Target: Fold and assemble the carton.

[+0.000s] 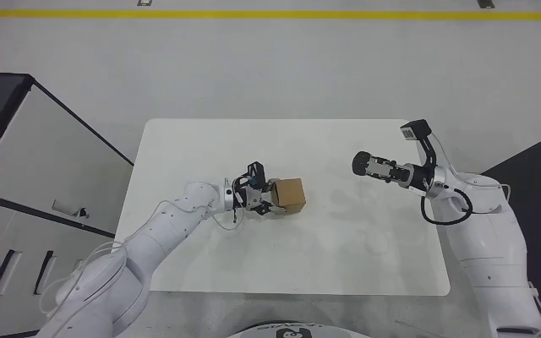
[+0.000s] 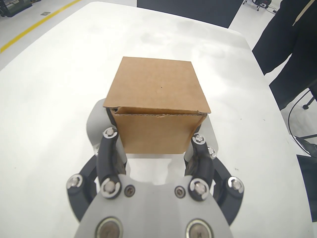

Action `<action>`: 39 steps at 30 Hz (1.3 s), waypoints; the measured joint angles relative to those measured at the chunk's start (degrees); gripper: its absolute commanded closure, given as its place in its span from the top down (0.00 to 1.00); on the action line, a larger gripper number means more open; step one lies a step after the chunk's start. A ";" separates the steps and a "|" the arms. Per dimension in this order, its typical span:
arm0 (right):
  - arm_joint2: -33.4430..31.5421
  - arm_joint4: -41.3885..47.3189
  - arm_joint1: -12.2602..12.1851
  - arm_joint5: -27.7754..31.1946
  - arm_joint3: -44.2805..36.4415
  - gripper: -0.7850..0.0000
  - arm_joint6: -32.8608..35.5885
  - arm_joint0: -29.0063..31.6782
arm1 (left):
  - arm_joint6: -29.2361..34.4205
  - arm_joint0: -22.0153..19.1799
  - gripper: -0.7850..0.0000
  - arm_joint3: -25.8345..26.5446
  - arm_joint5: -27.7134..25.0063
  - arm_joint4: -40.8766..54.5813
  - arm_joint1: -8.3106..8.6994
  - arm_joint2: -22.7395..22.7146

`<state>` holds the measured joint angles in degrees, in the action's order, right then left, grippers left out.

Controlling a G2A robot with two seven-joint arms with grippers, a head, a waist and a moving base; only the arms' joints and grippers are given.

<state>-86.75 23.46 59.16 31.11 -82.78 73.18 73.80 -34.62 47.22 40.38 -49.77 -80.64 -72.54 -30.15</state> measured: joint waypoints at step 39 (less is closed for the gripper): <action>0.00 0.00 0.00 0.00 0.00 1.00 0.00 0.00 | -8.37 2.00 1.00 4.43 -2.75 -7.82 4.38 -5.74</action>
<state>-86.75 23.46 59.16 31.11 -82.78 73.18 73.80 -42.99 49.22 44.81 -52.52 -88.46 -68.16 -35.89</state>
